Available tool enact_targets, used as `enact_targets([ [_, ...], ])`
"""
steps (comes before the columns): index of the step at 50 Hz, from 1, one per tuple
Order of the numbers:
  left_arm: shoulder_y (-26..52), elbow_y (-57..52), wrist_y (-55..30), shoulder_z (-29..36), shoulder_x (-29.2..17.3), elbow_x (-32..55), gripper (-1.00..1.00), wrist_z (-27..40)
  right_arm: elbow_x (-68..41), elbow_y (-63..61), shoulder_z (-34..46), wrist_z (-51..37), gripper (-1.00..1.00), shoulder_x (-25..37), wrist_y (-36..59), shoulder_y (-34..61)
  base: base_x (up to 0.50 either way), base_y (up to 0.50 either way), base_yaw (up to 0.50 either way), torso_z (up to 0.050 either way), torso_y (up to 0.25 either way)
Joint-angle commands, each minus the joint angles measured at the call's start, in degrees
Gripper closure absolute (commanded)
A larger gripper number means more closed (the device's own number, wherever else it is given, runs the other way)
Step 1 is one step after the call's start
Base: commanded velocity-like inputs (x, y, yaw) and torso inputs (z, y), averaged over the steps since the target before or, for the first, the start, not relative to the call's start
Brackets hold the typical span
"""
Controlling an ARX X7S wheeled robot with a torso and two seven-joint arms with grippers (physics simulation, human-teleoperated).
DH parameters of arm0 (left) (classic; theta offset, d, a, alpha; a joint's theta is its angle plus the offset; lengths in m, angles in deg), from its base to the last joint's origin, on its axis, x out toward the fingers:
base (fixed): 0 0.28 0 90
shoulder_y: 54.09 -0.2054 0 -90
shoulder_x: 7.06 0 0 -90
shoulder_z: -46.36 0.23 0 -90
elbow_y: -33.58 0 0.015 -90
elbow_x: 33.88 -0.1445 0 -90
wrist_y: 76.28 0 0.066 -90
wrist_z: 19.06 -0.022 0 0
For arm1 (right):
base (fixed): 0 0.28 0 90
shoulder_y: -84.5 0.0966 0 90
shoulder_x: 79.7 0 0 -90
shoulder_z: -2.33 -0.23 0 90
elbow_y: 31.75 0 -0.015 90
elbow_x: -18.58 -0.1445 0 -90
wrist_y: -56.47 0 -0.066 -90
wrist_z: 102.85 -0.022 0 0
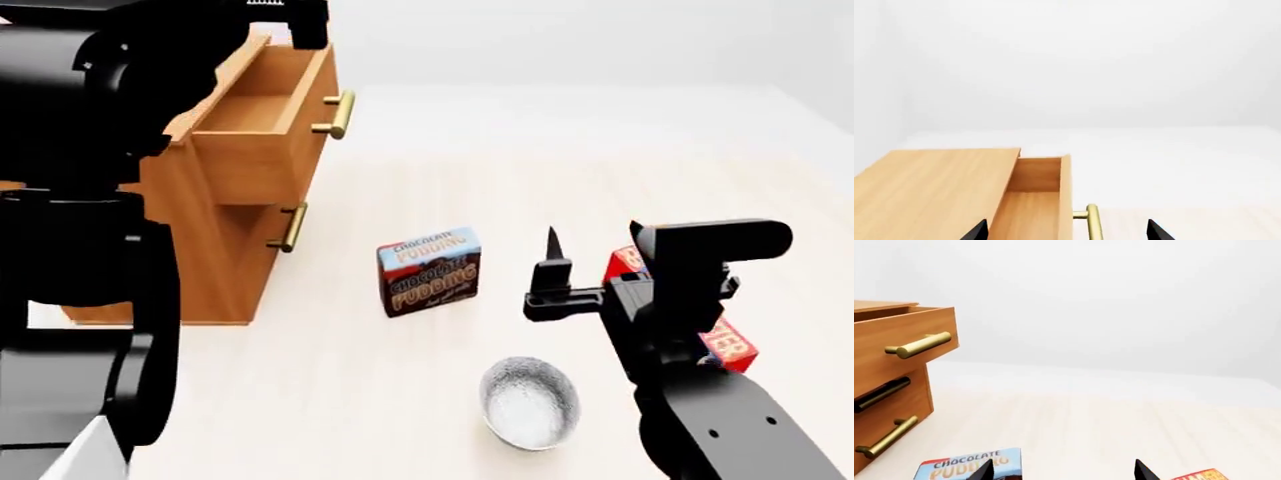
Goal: Put the bowl in the top drawer of the cabinet.
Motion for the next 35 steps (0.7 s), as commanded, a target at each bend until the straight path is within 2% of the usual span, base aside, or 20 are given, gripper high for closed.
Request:
enact_targets([
  [1,4.59,9.99,1.88,-0.11,1.18,-0.89,-1.00,1.50,-0.51,-0.60,-0.01,0.71,-1.00,0.92,-1.26,-1.31,0.50,0.00,0.00,0.000,0.000],
  [28,6.87,27.47,10.75,1.16,2.49,-2.36,-1.00,2.49,1.21,-1.76,3.10,0.33,-1.00,2.90,-4.28,-2.92,0.50,0.00,0.00,0.000,0.001],
  [35,9.58,40.06,17.75,1.31,3.41,-3.02,-1.00,1.87,1.92,-1.39,3.39,-0.35,-1.00,2.80,-5.63,-3.02,0.50,0.00,0.00,0.000,0.000],
])
